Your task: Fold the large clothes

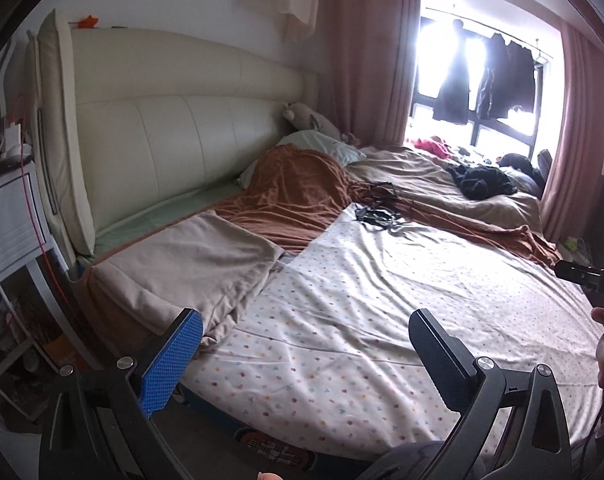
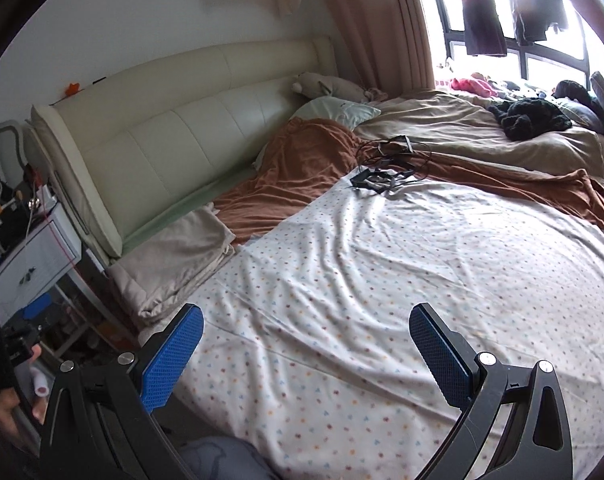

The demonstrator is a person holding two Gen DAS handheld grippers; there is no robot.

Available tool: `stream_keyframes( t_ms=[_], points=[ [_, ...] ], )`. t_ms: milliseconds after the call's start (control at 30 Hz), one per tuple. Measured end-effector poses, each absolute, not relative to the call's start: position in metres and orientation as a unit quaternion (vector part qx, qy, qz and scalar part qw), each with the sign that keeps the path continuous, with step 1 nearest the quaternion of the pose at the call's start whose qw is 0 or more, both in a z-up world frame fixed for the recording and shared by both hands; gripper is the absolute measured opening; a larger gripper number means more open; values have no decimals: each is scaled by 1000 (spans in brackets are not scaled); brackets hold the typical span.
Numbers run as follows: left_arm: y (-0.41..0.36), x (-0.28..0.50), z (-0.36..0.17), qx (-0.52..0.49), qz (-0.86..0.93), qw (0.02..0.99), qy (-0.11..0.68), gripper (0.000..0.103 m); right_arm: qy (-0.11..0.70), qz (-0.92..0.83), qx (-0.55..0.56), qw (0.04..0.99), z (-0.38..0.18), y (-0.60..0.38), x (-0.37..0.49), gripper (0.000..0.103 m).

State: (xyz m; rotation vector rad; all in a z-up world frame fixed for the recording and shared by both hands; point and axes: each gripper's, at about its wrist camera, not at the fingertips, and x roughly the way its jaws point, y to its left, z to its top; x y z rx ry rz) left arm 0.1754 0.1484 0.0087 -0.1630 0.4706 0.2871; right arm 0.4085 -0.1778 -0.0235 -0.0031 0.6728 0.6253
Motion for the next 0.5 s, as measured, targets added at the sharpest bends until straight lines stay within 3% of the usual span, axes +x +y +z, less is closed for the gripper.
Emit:
stream_keyframes(
  t_ms=[500],
  points=[
    [77,113,3,-46,95,974,201,103,274,237,-37,931,-39,-248,306,103]
  ],
)
